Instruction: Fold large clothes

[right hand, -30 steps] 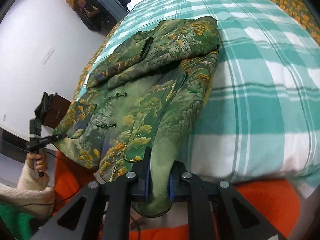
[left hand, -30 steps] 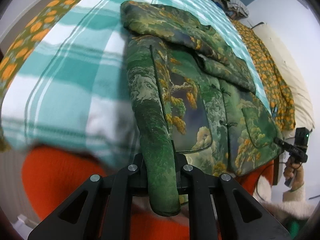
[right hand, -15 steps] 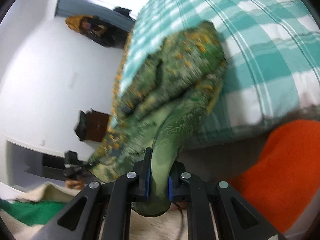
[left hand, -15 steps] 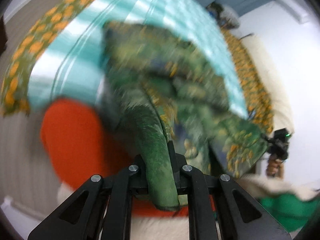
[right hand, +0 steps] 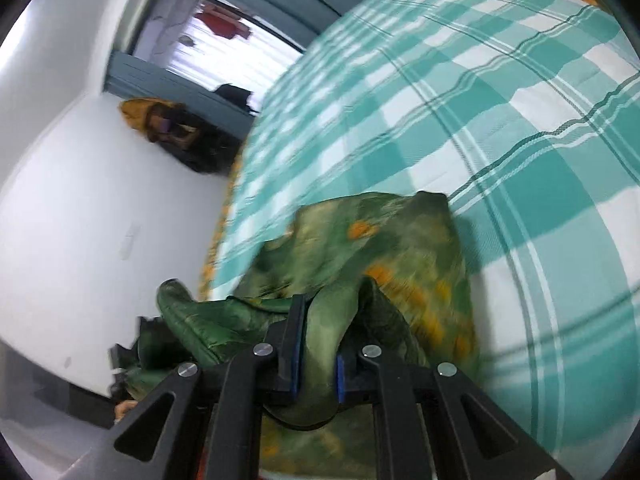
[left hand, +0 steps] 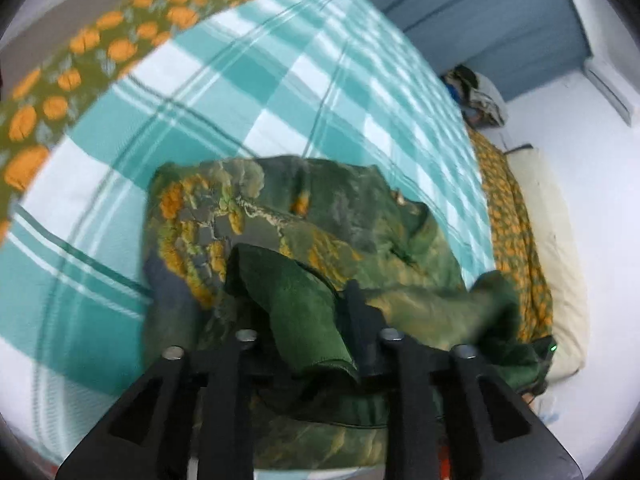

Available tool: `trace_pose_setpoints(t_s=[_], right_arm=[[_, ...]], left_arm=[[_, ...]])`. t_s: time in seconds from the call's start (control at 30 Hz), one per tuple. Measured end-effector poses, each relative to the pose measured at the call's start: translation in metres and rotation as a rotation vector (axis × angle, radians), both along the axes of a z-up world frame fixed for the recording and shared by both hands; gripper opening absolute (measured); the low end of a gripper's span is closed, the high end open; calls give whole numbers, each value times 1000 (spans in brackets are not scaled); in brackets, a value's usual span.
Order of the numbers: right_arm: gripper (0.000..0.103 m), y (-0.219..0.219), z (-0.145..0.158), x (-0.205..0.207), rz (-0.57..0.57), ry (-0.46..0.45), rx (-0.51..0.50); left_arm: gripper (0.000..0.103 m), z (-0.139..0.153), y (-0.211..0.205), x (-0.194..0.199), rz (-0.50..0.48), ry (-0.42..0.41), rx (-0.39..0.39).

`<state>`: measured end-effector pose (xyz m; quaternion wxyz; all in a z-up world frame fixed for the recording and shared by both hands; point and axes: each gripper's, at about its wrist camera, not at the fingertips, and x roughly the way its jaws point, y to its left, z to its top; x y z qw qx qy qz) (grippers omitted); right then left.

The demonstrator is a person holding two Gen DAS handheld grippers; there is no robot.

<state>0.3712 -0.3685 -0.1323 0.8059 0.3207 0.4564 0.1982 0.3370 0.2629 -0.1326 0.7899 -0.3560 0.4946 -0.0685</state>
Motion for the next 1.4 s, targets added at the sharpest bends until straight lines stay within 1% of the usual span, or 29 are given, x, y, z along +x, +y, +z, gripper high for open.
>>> trace_pose_setpoints(t_s=[0.03,0.07,0.1,0.13,0.17,0.2,0.23,0.27,0.37,0.43,0.5,0.57,0.6,0.67,0.7,0.73,0.8,0.83,0.87,0.9,0.93,0.97,1.0,1.03,1.13,1.23,1.3,1.37,1.4], right_arm=[[15,3,-9,5,-6,21,-16],[22,3,-14,7,-9,42,-11],[29,4,-17,8,-11,59,6],[46,2,-18,10,-14,69,50],[60,-1,-14,9,-23,62,92],[67,-5,-8,8,-32,44,125],[81,-8,-1,5,-35,28,140],[84,-13,9,3,-36,3,149],[84,-17,29,0,-8,-51,96],[84,-14,39,-3,47,-80,-22],[84,-6,41,-8,116,-93,-150],[84,9,34,-10,196,-85,-286],[84,14,29,-9,219,-79,-322],[84,30,19,-4,263,-67,-408],[84,34,19,-4,269,-67,-429],[84,43,17,2,274,-73,-456],[84,58,13,14,270,-79,-501],[84,64,11,20,265,-76,-523],[84,70,8,26,256,-69,-564],[83,76,5,30,246,-62,-606],[73,79,5,32,233,-61,-622],[44,80,7,32,227,-56,-625],[26,81,10,32,215,-47,-641],[16,81,14,33,202,-47,-649],[13,84,39,36,172,-105,-664],[12,87,82,53,102,-221,-652],[12,91,105,64,65,-302,-644],[12,96,116,73,48,-364,-646],[12,100,114,78,49,-379,-662]], left_arm=[[46,-2,-1,1,1,-1,-18],[51,-1,1,0,1,-16,-41],[62,4,4,-4,-1,-46,-67],[73,11,7,-6,-1,-72,-86],[78,17,12,-10,2,-99,-95],[86,26,17,-14,13,-128,-88],[90,36,25,-20,23,-162,-71],[91,42,31,-24,25,-184,-60],[93,53,43,-38,-35,-211,-22],[96,49,45,-47,-119,-196,15],[96,36,40,-52,-206,-163,40],[96,20,27,-54,-272,-128,95],[95,10,16,-51,-301,-108,138],[95,3,-2,-42,-315,-104,183],[95,2,-9,-35,-311,-115,184],[95,0,-20,-23,-296,-131,178],[95,-6,-35,-2,-256,-118,199],[92,-10,-40,6,-242,-104,223],[85,-15,-45,14,-232,-85,255],[57,-20,-51,22,-228,-53,310],[17,-22,-52,24,-214,-27,356],[13,-26,-49,27,-188,7,378],[10,-26,-41,27,-153,12,339],[8,-24,-34,28,-126,8,325],[7,1,-16,30,-57,-43,351],[7,31,-4,38,11,-112,391],[7,46,4,45,65,-158,398],[7,46,5,50,107,-179,432],[7,38,2,54,117,-172,469]])
